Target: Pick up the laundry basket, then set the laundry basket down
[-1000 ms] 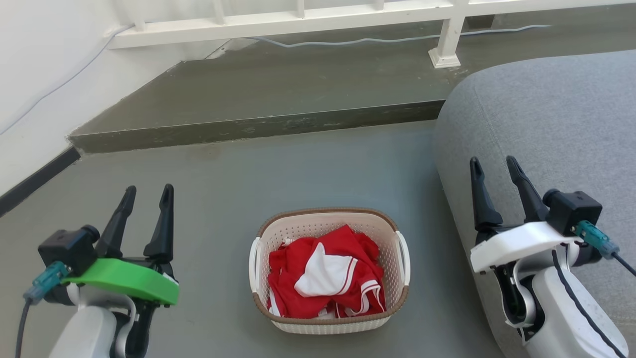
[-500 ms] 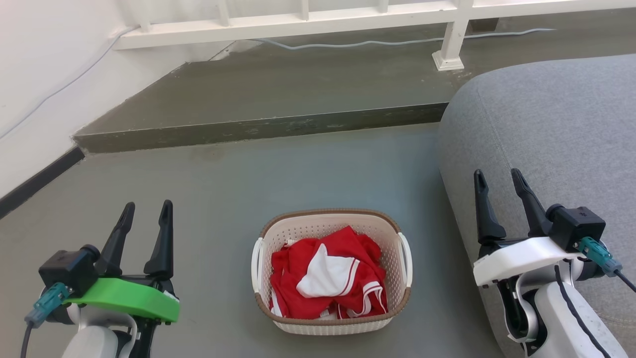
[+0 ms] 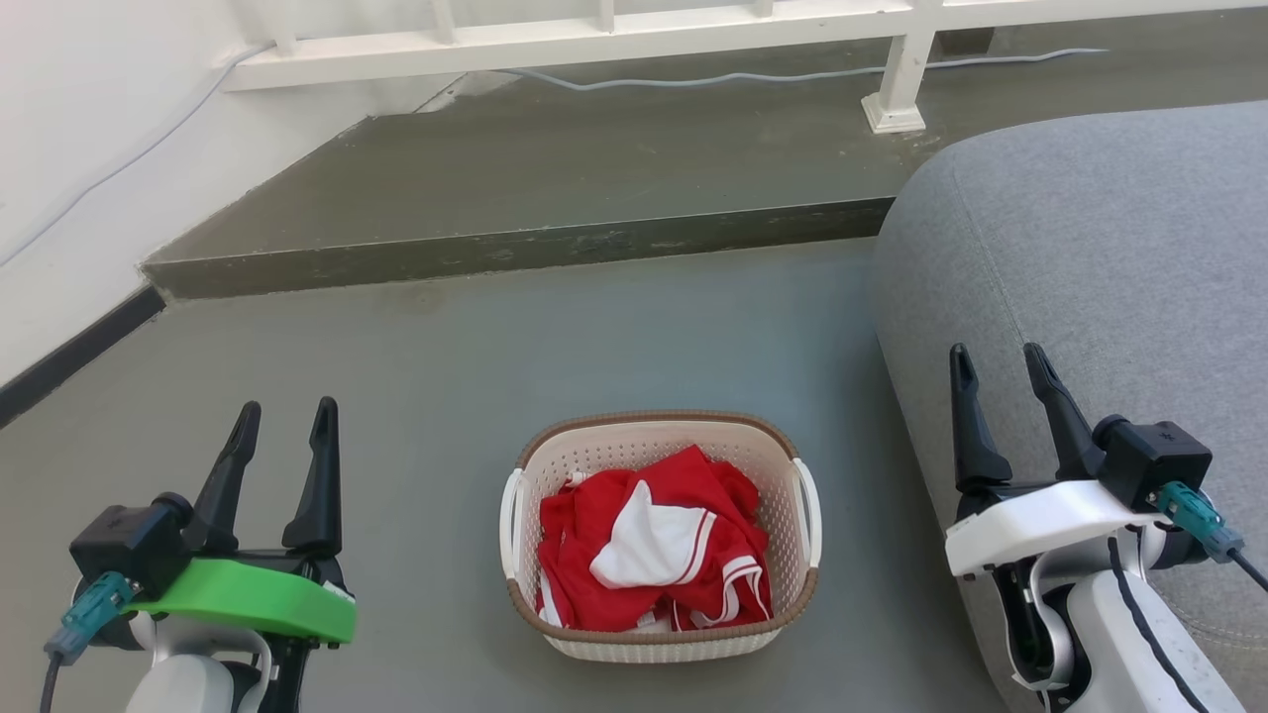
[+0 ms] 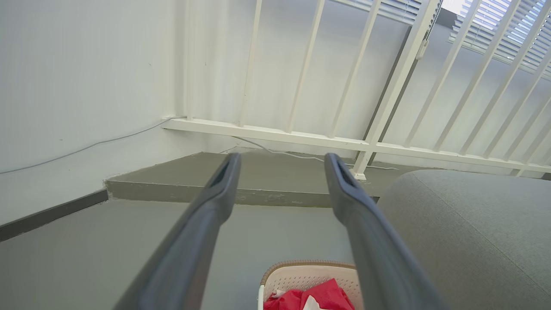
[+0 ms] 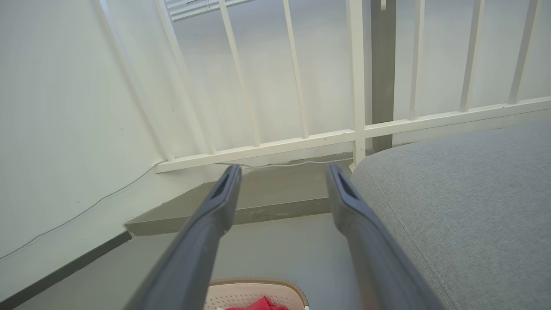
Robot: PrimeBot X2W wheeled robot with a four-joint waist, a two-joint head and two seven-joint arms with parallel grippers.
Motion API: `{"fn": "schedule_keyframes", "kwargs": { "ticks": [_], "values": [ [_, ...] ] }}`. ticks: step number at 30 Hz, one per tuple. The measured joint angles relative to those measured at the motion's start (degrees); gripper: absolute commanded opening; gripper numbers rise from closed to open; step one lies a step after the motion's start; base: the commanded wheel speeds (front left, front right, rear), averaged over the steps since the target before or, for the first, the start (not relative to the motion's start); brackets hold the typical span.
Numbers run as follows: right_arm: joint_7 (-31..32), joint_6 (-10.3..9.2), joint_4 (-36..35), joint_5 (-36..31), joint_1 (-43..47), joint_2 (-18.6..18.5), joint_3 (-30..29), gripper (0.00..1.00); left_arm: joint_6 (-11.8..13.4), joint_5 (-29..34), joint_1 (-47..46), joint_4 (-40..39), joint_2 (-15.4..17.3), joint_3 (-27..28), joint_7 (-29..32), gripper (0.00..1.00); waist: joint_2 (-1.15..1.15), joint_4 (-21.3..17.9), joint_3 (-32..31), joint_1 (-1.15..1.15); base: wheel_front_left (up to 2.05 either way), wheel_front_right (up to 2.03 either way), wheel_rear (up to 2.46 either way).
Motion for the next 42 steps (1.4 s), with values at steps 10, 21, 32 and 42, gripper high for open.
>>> {"fn": "schedule_keyframes", "kwargs": {
  "ticks": [10,21,32,42],
  "values": [
    [0.0,0.67,-0.2,-0.8,1.0,0.3,-0.5,1.0,-0.6,1.2,0.9,-0.1,-0.6,0.7,0.0,1.0,0.0,0.1,0.1,0.0,0.0,0.0,0.0],
    [0.1,0.79,2.5,-1.3,2.7,1.1,-0.4,0.0,-0.8,1.3,2.0,2.4,-2.6,0.2,0.3,0.0,0.0,0.1,0.2,0.0,0.0,0.0,0.0],
    [0.9,1.89,2.5,5.9,3.5,1.8,-1.2,0.0,-0.8,-5.7,2.3,3.4,-3.4,0.9,2.0,0.0,0.0,0.4,0.0,0.0,0.0,0.0,0.0],
    [3.0,2.97,2.5,14.5,3.5,2.1,-3.4,0.0,-0.8,-11.8,2.3,3.7,-3.7,2.5,4.0,0.0,0.0,0.6,-0.2,0.0,0.0,0.0,0.0]
  ]
}}
